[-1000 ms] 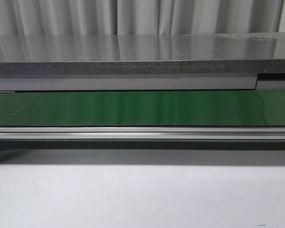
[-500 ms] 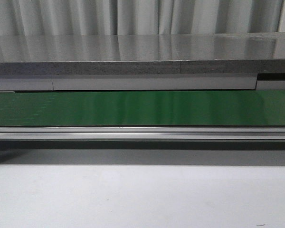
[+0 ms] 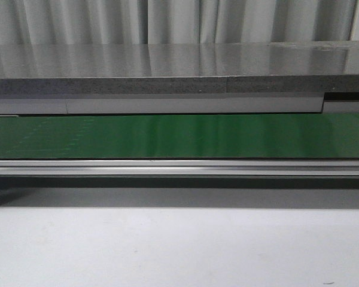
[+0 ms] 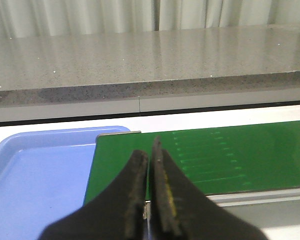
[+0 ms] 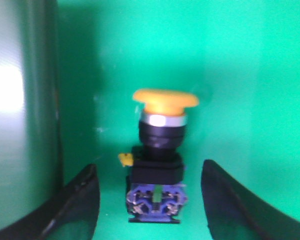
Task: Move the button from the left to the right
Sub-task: 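Lift the button off the belt and move it over the green bin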
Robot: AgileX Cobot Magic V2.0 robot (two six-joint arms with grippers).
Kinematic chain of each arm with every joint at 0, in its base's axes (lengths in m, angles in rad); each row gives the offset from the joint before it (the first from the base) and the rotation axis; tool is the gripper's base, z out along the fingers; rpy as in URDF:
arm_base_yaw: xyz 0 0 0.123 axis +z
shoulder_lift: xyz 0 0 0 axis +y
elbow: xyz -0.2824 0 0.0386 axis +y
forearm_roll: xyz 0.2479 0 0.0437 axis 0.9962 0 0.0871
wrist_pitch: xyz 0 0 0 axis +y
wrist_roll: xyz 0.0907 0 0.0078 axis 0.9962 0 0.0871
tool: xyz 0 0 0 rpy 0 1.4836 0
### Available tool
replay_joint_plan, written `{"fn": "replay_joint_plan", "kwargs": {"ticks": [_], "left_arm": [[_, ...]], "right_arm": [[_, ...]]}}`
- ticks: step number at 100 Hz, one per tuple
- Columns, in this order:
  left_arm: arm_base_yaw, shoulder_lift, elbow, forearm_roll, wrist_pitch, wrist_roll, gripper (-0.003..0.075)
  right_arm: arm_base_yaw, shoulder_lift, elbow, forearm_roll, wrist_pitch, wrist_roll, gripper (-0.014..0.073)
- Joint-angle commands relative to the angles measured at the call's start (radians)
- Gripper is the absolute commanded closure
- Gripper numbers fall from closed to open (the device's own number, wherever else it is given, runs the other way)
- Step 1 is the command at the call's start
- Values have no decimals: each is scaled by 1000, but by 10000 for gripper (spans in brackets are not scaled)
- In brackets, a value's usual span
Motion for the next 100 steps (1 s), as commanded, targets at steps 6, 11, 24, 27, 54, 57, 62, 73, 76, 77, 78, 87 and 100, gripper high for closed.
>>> {"fn": "replay_joint_plan", "kwargs": {"ticks": [6,11,24,27,54,57,62,73,76,77,78,87,100], "left_arm": [[-3,8,-30,-3,-81,-11,715],[-3,8,-30,-3,-81,-11,715],[-3,8,-30,-3,-81,-11,715],[-3,8,-30,-3,-81,-11,715],[-3,8,-30,-3,-81,-11,715],[-3,8,-30,-3,-81,-11,715],[-3,8,-30,-3,-81,-11,715],[-3,8,-30,-3,-81,-11,715],[-3,8,-30,-3,-81,-11,715],[-3,8,-30,-3,-81,-11,715],[-3,8,-30,-3,-81,-11,715],[-3,8,-30,-3,-81,-11,715],[-3,8,-30,-3,-81,-11,715]], "right_arm": [[-6,-113,-32,41,-64,-9,168],[-2,-135,-32,75,-76,-9,168],[17,-201,-32,184,-107,-9,168],[26,-217,-32,207,-113,-9,168],[206,-365,-21,246,-181,-9,168],[233,-385,-18,241,-187,-9,168],[265,-412,-13,238,-194,-9,168],[328,-480,10,238,-200,-9,168],[342,-499,20,238,-203,-9,168],[346,-503,26,238,-205,-9,168],[352,-514,29,238,-208,-9,168],[389,-591,95,238,-255,-9,168],[420,-730,240,256,-363,-9,168]]}}
